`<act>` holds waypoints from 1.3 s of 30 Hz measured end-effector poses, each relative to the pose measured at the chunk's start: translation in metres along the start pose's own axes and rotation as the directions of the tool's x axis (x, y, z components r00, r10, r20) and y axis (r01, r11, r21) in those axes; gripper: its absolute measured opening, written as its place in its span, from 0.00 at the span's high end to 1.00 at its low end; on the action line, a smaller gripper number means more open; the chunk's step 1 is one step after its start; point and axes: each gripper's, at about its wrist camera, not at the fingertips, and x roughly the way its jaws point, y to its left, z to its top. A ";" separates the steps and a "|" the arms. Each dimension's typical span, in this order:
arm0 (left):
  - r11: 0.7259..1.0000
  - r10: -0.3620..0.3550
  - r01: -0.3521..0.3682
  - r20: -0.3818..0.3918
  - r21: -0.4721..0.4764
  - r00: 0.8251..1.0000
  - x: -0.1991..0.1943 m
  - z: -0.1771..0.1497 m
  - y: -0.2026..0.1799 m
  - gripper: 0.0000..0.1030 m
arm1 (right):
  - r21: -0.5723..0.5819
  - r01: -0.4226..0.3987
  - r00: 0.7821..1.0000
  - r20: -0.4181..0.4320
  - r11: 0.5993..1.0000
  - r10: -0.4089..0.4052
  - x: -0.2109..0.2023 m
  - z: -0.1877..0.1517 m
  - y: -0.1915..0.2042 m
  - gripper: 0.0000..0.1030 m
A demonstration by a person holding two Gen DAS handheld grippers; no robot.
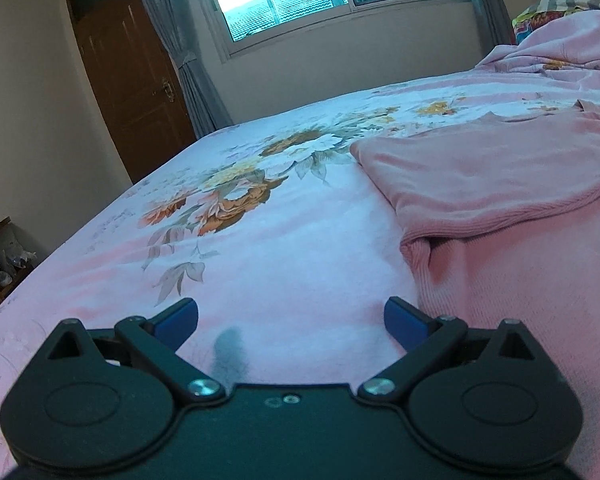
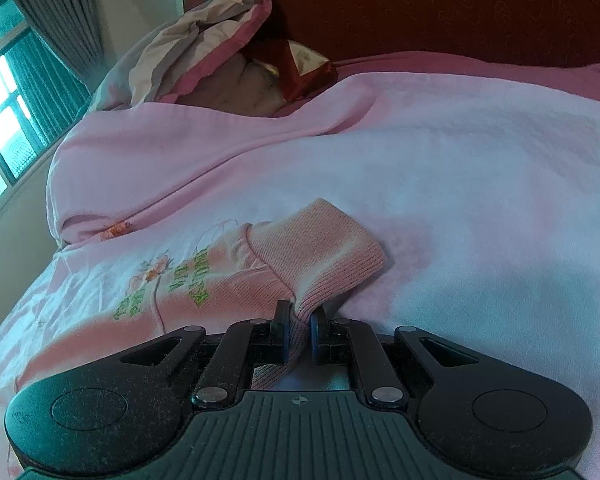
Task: Fold small clothes
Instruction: 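Carry the held sleeve across the sweater body with the right gripper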
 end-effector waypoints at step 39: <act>0.984 0.023 -0.037 -0.082 -0.177 0.996 0.005 -0.021 0.103 0.02 | -0.365 -0.262 0.963 -0.037 0.893 0.268 -0.022 -0.061 0.301 0.92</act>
